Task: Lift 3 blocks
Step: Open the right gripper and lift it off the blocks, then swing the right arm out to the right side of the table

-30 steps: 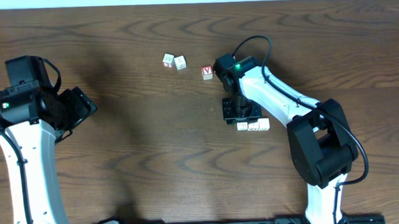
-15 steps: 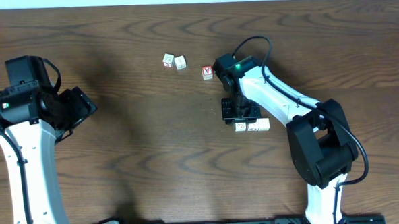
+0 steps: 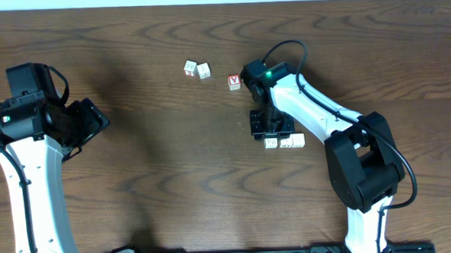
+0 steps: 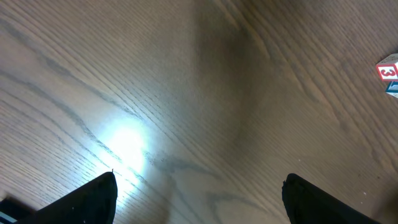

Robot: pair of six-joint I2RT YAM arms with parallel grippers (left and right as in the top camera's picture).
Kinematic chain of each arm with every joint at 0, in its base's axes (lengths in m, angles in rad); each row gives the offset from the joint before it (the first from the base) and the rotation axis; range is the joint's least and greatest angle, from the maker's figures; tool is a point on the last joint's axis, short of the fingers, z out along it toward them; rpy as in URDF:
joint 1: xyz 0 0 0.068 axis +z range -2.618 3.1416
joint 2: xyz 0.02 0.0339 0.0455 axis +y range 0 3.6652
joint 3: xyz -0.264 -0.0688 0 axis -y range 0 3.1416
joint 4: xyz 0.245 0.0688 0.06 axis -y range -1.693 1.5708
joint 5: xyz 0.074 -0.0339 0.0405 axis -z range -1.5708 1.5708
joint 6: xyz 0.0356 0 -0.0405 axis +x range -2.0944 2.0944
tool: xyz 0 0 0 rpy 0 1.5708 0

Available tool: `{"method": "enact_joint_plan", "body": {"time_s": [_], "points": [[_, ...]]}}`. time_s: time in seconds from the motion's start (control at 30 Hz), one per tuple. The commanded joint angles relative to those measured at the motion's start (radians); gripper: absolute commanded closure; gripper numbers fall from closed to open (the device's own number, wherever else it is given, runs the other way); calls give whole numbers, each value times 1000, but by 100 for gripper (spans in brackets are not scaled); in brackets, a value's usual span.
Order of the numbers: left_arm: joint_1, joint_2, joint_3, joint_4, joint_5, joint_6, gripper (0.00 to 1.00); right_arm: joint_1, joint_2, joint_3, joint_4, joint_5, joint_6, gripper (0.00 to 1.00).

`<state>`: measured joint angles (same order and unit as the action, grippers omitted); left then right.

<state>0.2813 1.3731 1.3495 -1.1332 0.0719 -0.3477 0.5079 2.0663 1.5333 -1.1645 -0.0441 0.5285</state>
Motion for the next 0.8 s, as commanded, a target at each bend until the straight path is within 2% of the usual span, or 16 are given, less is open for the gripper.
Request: {"method": "enact_joint_plan", "body": {"time_s": [0.0, 0.3, 0.4, 0.5, 0.7, 0.77], "points": [[5, 2, 10, -3, -5, -9, 15, -5, 6, 47, -18, 32, -14, 58], [5, 2, 10, -3, -5, -9, 15, -7, 6, 147, -96, 84, -34, 59], [5, 2, 10, -3, -5, -9, 15, -24, 6, 198, -146, 137, -32, 66], [5, 2, 10, -3, -5, -9, 15, -70, 6, 254, -188, 164, -40, 69], [5, 2, 10, -3, -5, -9, 15, -218, 6, 295, -240, 124, -114, 83], [5, 2, 10, -3, -5, -9, 15, -275, 6, 289, -243, 87, -161, 85]]}}
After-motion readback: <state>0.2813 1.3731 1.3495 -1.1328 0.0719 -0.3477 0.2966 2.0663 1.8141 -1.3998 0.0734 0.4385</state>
